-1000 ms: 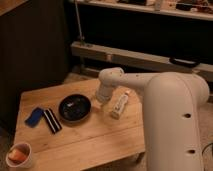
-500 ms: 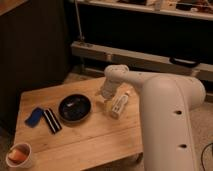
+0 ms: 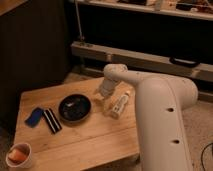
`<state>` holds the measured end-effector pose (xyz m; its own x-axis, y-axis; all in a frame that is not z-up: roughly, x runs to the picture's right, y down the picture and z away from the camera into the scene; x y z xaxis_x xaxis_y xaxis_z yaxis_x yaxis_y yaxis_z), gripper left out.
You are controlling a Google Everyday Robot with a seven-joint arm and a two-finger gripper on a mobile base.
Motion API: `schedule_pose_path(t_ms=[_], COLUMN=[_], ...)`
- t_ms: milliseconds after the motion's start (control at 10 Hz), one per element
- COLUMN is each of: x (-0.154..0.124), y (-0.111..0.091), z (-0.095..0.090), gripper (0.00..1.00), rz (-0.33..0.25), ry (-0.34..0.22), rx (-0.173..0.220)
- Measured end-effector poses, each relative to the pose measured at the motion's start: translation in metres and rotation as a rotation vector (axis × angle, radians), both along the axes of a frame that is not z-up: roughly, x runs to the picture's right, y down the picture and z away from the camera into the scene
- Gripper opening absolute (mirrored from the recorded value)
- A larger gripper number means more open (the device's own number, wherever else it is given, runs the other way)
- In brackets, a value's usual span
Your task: Push the ceramic bowl across the table
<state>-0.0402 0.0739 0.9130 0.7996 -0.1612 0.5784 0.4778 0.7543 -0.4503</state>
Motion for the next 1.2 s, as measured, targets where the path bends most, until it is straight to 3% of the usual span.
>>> schedule_pose_path(t_ms=[1200], x=[-0.077], y=[0.016], z=[0.008], gripper=[0.8], rz=[-0.054], ry=[-0.062], rx=[-0.024])
